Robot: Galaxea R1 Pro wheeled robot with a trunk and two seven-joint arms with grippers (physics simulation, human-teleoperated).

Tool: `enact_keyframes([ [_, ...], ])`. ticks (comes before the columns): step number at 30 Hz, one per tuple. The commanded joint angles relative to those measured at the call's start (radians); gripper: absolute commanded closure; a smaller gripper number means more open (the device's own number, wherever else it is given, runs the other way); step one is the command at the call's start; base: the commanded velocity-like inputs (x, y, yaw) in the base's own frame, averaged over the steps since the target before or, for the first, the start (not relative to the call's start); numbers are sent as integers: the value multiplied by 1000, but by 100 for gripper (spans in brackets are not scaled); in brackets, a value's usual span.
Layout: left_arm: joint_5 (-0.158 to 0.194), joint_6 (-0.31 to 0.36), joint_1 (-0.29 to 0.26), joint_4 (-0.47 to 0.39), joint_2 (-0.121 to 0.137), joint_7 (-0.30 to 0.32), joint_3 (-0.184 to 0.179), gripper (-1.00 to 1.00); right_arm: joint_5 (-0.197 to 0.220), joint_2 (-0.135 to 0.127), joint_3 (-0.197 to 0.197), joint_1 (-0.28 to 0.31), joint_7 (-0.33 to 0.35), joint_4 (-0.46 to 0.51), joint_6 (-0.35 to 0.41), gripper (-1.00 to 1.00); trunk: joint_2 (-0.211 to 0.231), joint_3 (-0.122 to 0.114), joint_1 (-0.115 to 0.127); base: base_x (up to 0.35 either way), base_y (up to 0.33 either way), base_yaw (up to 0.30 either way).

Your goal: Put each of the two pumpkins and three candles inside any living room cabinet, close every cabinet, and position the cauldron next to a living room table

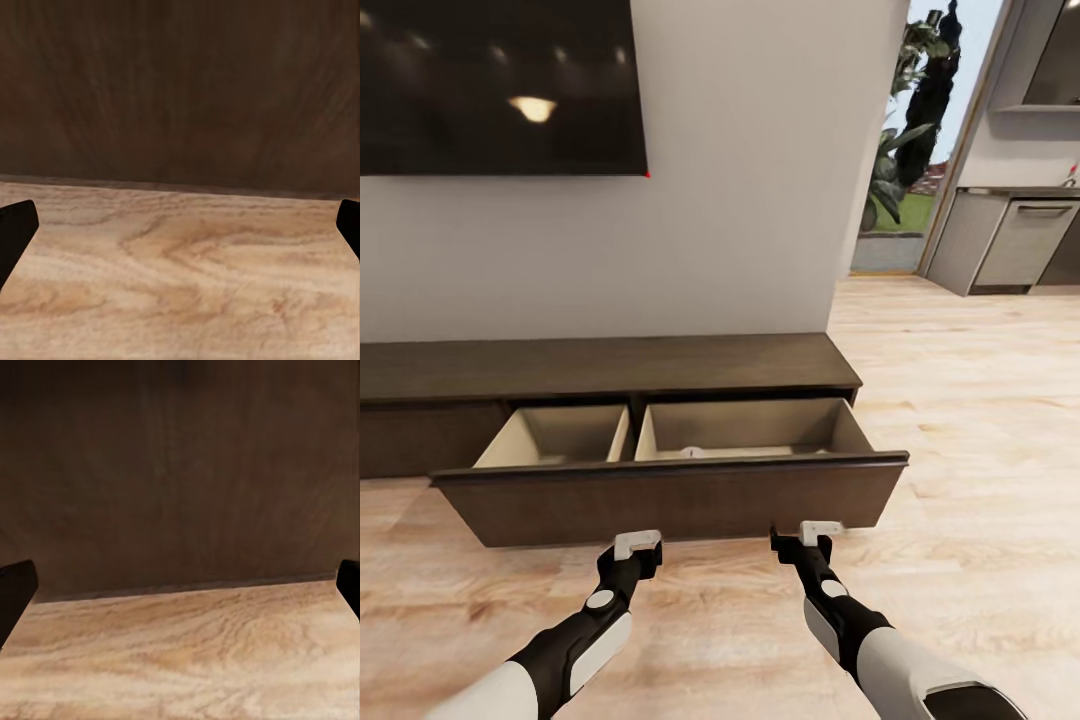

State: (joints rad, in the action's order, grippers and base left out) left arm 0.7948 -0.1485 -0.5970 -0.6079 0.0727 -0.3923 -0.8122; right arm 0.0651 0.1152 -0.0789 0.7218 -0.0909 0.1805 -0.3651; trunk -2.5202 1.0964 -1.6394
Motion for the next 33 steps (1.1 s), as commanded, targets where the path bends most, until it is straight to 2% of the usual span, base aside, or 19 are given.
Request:
enact_keyframes([
  [1,11,-6,-1,-1,1,-6,-8,-100,6,0,-9,1,-6,-1,-3,-100,0,1,0,248,28,0],
  [33,11,-6,-1,-1,10,-5,-8,-100,6,0,-10,1,-6,-4,1,-100,0,1,0,201,13,0],
])
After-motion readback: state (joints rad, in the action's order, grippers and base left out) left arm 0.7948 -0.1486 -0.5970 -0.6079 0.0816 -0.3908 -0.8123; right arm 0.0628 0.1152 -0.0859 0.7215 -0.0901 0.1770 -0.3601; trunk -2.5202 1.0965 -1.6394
